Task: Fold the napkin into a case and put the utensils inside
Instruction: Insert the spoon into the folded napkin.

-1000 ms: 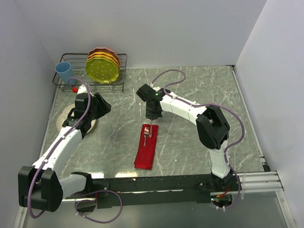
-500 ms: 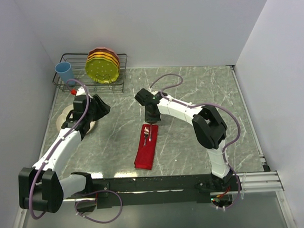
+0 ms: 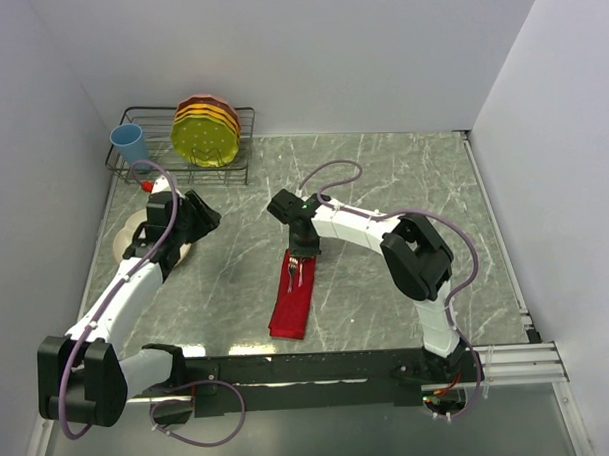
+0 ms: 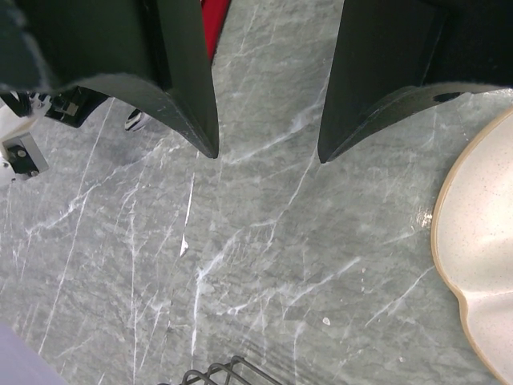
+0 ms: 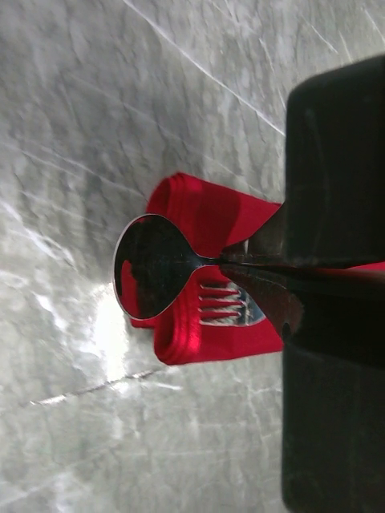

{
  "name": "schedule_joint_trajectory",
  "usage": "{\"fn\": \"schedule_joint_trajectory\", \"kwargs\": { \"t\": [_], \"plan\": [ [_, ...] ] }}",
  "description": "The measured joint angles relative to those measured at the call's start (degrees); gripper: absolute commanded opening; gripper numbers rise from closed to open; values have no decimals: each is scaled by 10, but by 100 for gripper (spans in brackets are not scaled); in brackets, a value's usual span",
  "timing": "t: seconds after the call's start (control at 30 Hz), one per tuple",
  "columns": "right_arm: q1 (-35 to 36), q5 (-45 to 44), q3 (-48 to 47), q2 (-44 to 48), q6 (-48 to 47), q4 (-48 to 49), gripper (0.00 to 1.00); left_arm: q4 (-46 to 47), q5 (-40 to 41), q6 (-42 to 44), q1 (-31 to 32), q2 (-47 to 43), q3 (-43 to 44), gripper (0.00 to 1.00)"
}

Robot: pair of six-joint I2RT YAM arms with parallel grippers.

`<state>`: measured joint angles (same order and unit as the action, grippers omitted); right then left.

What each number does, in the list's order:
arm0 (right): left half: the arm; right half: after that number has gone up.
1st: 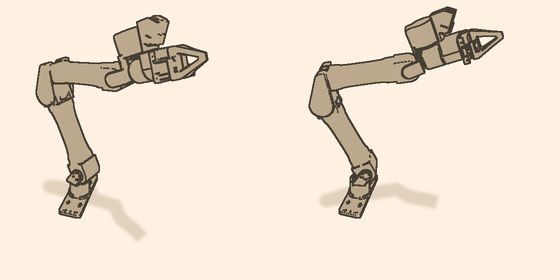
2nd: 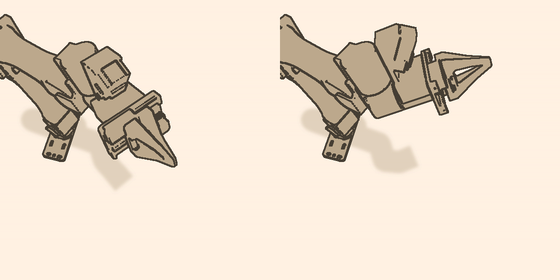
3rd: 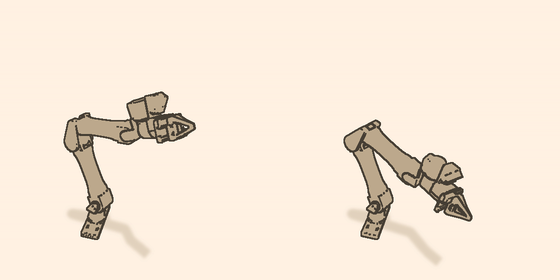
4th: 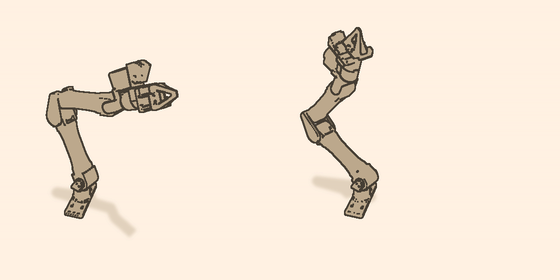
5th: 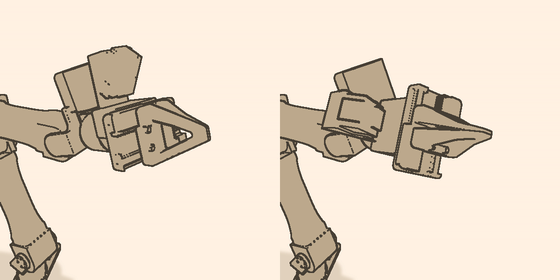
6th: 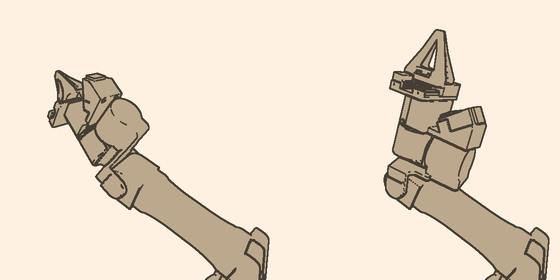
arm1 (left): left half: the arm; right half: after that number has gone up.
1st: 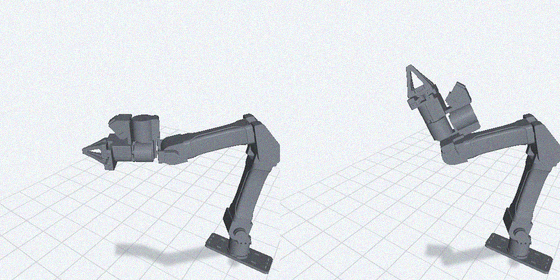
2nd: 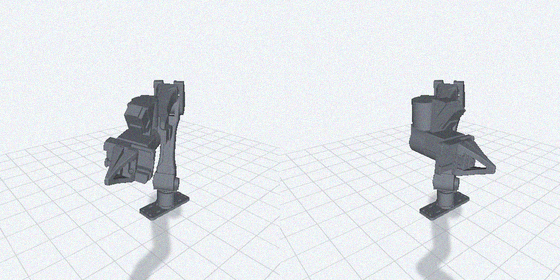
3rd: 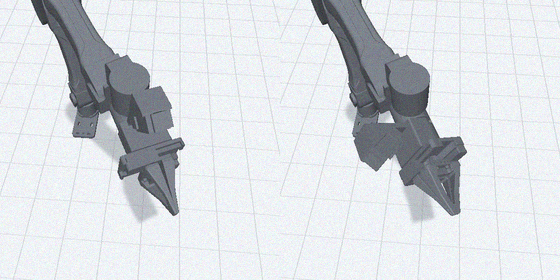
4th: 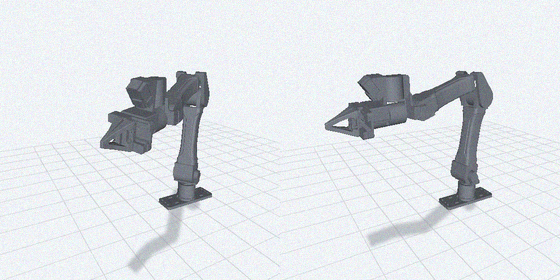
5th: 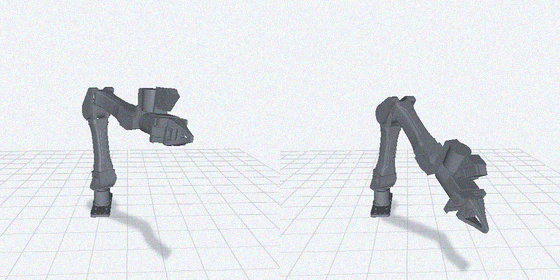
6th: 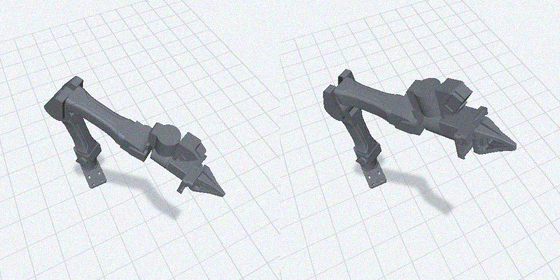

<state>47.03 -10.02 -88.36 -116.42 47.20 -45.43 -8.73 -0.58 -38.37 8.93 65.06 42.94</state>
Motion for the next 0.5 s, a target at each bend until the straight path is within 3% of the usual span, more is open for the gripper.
{"fn": "schedule_joint_trajectory", "kwargs": {
  "t": [0.5],
  "plan": [
    [11, 8, 38, 25, 32, -11, 0, 9, -2, 0, 0, -8, -15, 58]
  ]
}}
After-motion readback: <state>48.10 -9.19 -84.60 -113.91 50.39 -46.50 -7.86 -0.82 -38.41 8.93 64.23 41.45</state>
